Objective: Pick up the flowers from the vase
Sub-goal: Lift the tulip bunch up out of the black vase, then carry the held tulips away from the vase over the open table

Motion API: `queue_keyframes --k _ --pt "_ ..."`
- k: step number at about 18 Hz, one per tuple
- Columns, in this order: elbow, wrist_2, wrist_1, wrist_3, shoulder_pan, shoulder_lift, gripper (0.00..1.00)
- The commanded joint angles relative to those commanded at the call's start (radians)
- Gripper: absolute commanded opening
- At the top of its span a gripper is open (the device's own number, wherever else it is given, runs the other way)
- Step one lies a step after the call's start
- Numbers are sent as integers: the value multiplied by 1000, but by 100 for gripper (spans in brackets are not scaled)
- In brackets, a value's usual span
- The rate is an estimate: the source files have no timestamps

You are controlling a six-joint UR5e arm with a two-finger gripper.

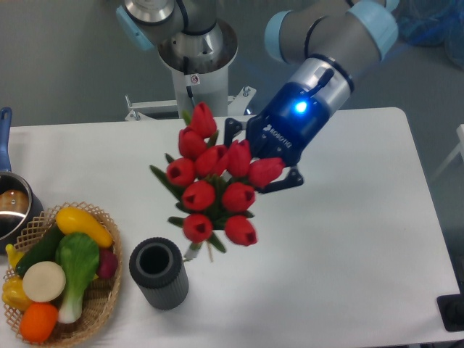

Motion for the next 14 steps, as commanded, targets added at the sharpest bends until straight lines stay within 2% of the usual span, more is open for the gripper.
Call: queue_keyframes --k 2,7,8,11,14 --pt "0 98 0 29 8 2 11" --pt "-8 226 -2 77 44 24 12" --pt "-9 252 -3 104 52 28 17" --pt "-11 281 -9 159 74 26 18" --pt "-11 281 -9 181 110 26 13"
